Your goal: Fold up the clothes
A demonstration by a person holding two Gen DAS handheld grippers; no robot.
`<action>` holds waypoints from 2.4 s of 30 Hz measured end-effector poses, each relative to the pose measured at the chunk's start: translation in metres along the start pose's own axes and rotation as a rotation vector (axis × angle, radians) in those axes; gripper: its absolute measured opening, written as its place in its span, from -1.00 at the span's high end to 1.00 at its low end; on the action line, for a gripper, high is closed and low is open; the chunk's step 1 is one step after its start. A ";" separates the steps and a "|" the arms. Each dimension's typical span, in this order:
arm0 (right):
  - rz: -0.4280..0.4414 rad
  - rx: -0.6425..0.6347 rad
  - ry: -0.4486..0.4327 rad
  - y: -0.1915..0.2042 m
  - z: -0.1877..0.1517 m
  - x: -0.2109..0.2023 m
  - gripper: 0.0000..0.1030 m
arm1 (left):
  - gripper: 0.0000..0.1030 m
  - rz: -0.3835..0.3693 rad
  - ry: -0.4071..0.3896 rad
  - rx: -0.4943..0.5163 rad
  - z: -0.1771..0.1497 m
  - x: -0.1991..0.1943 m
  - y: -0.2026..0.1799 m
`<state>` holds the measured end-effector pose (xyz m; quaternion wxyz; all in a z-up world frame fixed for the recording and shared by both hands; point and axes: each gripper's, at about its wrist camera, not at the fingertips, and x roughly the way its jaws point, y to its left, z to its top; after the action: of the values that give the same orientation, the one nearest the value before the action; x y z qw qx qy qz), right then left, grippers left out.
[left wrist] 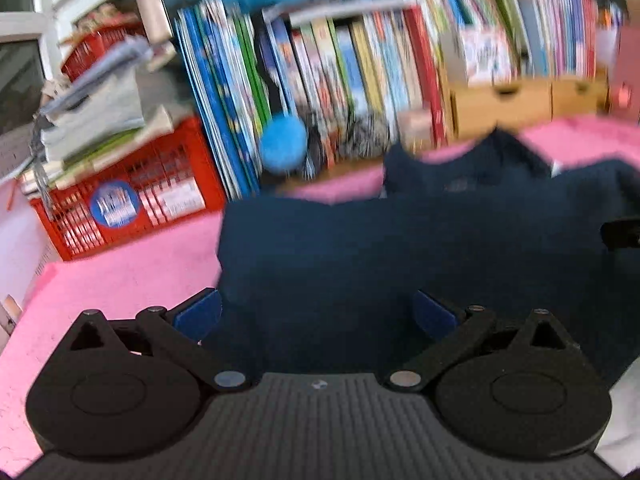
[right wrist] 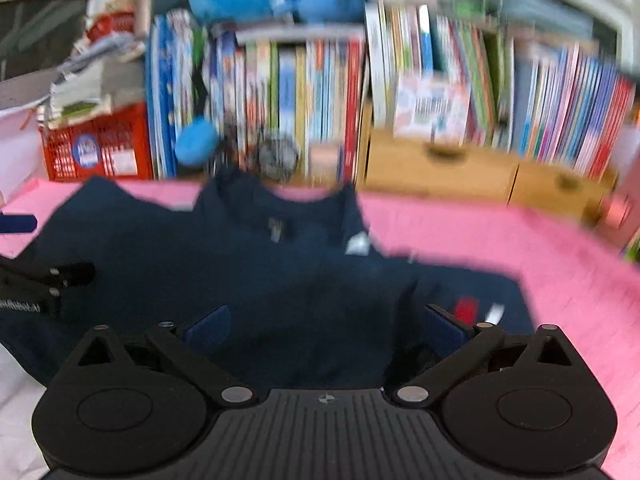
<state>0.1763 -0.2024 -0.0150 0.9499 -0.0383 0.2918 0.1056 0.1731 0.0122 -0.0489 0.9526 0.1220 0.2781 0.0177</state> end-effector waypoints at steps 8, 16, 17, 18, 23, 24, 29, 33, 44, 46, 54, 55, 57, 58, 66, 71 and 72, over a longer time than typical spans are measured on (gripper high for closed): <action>0.032 0.017 0.091 -0.005 -0.004 0.031 -1.00 | -1.00 -0.156 0.129 -0.193 -0.004 0.026 0.034; 0.076 -0.044 0.060 -0.008 -0.022 -0.003 -1.00 | -1.00 -0.137 0.126 -0.149 -0.020 -0.011 0.051; 0.084 -0.095 0.037 -0.007 -0.030 -0.018 -1.00 | -1.00 -0.137 0.134 -0.148 -0.025 -0.020 0.057; 0.078 -0.145 0.020 -0.007 -0.040 -0.035 -1.00 | -1.00 -0.122 0.148 -0.156 -0.028 -0.026 0.062; 0.032 -0.235 -0.013 -0.006 -0.084 -0.118 -1.00 | -1.00 -0.082 0.120 -0.117 -0.040 -0.096 0.063; 0.037 -0.224 -0.020 -0.006 -0.094 -0.133 -1.00 | -1.00 -0.095 0.099 -0.089 -0.044 -0.112 0.058; 0.017 -0.186 -0.011 0.000 -0.133 -0.188 -1.00 | -1.00 -0.153 0.066 -0.012 -0.074 -0.180 0.024; 0.012 -0.165 -0.009 0.004 -0.159 -0.220 -1.00 | -1.00 -0.226 0.078 -0.015 -0.102 -0.212 0.010; 0.014 -0.003 -0.120 -0.001 -0.072 -0.157 -0.35 | -1.00 0.094 0.042 -0.045 -0.040 -0.141 0.060; 0.029 0.025 -0.093 0.003 -0.049 -0.120 -0.31 | -1.00 0.125 0.057 -0.049 -0.033 -0.117 0.065; -0.183 -0.073 0.063 -0.012 0.006 0.026 -0.28 | -1.00 0.182 0.101 -0.001 -0.052 -0.048 0.071; -0.256 -0.060 0.065 -0.028 0.007 0.035 -0.63 | -1.00 0.154 0.073 -0.026 -0.058 -0.050 0.075; -0.289 0.015 0.103 -0.051 0.017 0.036 -0.76 | -1.00 0.089 0.062 -0.081 -0.064 -0.051 0.085; -0.300 0.039 0.114 -0.055 0.022 0.033 -0.74 | -1.00 0.068 0.064 -0.104 -0.065 -0.051 0.088; 0.267 -0.111 -0.035 0.102 0.072 -0.015 -0.17 | -1.00 -0.020 0.102 -0.225 -0.063 -0.047 0.108; 0.434 -0.250 0.128 0.206 0.072 0.066 0.40 | -1.00 -0.033 0.108 -0.247 -0.063 -0.048 0.110; 0.405 -0.259 0.159 0.217 0.073 0.089 0.44 | -1.00 -0.034 0.109 -0.253 -0.063 -0.048 0.111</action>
<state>0.2394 0.0345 -0.0069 0.8705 -0.1087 0.3513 0.3271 0.1022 0.1293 -0.0483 0.9440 -0.0049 0.3270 0.0432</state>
